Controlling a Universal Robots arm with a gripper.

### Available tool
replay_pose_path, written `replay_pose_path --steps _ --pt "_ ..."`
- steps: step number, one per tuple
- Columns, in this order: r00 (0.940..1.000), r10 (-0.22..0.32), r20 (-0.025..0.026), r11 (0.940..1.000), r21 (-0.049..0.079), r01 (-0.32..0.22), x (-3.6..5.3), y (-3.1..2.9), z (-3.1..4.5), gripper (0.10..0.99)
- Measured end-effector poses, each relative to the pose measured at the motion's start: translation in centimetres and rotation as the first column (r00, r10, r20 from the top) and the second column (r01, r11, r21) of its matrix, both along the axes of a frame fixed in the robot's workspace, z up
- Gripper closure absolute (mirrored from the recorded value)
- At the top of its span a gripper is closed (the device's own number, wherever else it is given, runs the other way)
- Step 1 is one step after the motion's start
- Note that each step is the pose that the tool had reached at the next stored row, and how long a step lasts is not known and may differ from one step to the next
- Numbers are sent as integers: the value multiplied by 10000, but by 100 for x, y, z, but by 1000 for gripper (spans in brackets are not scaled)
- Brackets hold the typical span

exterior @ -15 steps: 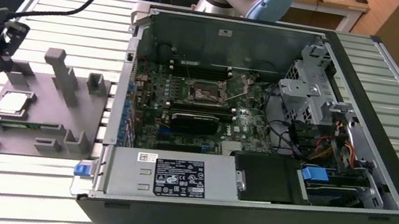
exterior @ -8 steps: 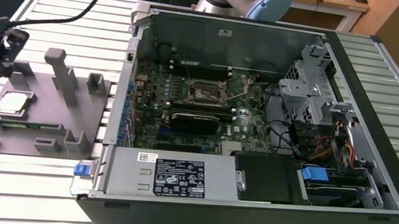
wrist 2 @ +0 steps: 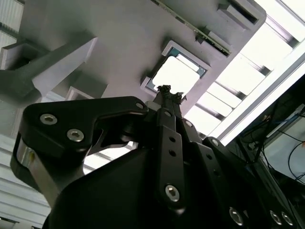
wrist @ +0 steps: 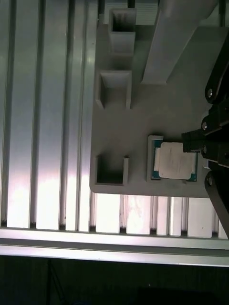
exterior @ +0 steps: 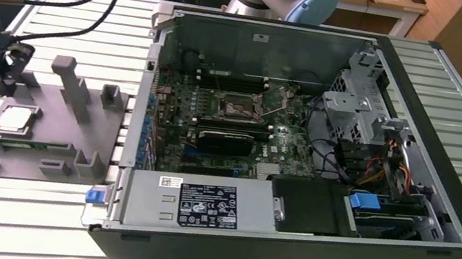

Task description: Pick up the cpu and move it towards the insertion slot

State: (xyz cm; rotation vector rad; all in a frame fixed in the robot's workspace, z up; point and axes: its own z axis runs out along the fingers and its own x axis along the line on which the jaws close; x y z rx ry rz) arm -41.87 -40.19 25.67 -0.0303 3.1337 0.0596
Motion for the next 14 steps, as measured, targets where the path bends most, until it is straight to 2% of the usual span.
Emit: replay_pose_path --steps 14 --pt "10000 -1 2 10000 1 1 -75 -37 -230 984"
